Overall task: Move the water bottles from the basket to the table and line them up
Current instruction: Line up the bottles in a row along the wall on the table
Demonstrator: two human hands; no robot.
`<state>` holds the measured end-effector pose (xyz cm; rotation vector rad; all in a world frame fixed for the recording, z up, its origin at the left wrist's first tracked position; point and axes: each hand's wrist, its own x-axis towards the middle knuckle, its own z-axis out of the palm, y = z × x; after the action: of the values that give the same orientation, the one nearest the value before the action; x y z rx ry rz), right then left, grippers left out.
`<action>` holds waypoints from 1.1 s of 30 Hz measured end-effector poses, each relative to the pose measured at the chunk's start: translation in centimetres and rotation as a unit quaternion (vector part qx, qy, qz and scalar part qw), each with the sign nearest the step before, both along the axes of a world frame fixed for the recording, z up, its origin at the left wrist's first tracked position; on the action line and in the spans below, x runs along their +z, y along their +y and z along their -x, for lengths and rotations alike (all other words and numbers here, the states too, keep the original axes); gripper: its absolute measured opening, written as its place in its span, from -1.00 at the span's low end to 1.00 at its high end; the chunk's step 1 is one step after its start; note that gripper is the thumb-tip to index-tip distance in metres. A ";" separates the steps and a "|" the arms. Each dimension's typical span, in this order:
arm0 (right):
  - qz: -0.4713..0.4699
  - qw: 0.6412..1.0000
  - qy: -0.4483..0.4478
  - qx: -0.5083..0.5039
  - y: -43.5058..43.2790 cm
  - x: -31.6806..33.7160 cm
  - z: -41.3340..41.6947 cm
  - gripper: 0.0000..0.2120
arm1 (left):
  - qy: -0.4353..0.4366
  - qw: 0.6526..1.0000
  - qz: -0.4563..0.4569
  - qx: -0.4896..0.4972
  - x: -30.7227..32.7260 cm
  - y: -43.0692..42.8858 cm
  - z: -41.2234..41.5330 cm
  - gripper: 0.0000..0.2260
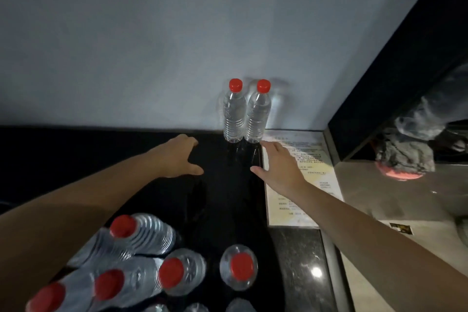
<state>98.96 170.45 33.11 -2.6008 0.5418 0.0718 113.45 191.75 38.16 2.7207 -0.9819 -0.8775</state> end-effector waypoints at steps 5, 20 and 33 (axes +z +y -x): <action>-0.045 0.997 -0.018 0.066 3.7 3.3 1.7 -0.35 | -0.030 0.999 0.026 0.024 4.9 6.4 2.8 -0.30; -0.112 0.939 0.066 0.317 16.0 8.0 -1.6 -0.37 | -0.109 0.992 0.057 0.037 6.0 23.9 7.0 -0.45; -0.128 0.948 0.047 0.289 19.9 6.8 -1.2 -0.59 | -0.057 0.977 0.206 -0.021 1.5 24.3 5.7 -0.55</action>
<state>100.17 190.32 39.88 -2.4184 -0.2066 0.4276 107.76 216.03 39.68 2.4229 -1.1039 -0.4603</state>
